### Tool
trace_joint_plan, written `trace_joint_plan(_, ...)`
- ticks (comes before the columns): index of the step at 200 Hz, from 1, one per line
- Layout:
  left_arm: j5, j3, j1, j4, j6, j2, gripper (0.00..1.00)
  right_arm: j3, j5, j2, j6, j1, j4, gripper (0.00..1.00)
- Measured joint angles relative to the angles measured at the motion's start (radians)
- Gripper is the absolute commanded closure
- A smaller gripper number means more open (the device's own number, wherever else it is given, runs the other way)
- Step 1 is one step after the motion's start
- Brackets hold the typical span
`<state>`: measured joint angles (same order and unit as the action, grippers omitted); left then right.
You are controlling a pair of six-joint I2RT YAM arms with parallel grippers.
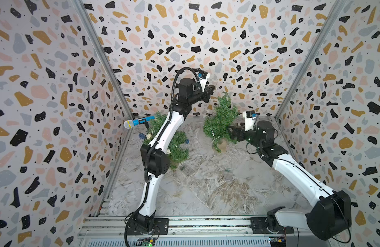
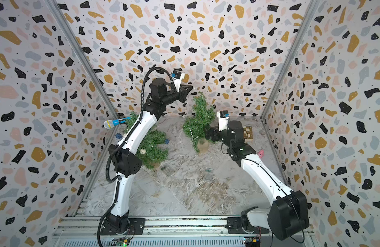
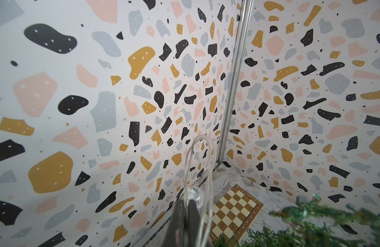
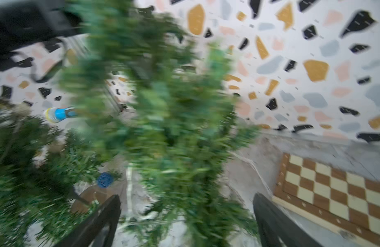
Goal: Wrap string light around the christmas tree
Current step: Move the christmas tree to the center of the board.
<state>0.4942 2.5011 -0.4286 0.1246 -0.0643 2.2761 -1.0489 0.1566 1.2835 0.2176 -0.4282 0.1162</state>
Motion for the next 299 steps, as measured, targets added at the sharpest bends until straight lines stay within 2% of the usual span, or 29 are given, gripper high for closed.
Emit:
trace_joint_plan(13, 0.003, 0.0, 0.002, 0.0, -0.002, -0.002, 0.95, -0.026, -0.031, 0.022, -0.026, -0.038, -0.007, 0.01)
trace_joint_plan(39, 0.005, 0.0, 0.002, 0.0, -0.003, -0.002, 0.95, -0.103, -0.086, 0.125, -0.053, -0.037, -0.011, 0.02)
trace_joint_plan(56, 0.011, 0.0, 0.002, 0.0, -0.003, -0.002, 0.95, -0.14, -0.107, 0.193, -0.062, -0.036, -0.002, 0.08)
trace_joint_plan(72, 0.018, 0.0, 0.002, 0.0, -0.003, -0.002, 0.96, -0.167, -0.122, 0.255, -0.072, -0.048, 0.021, 0.2)
trace_joint_plan(115, 0.028, 0.0, 0.008, 0.026, 0.002, -0.019, 0.96, -0.174, -0.151, 0.292, -0.072, -0.061, 0.072, 0.69)
trace_joint_plan(125, 0.03, 0.0, 0.013, 0.035, 0.001, -0.029, 0.96, -0.161, -0.156, 0.277, -0.073, -0.061, 0.075, 0.76)
trace_joint_plan(146, 0.036, 0.006, 0.021, 0.039, -0.003, -0.055, 0.96, -0.125, -0.164, 0.243, -0.057, -0.06, 0.074, 0.85)
trace_joint_plan(235, 0.09, -0.027, 0.02, 0.06, -0.024, -0.189, 0.98, -0.077, -0.085, 0.122, 0.045, -0.078, -0.048, 1.0)
trace_joint_plan(299, 0.092, -0.018, 0.02, 0.158, 0.002, -0.217, 0.99, -0.009, -0.096, 0.011, 0.127, -0.117, -0.127, 1.0)
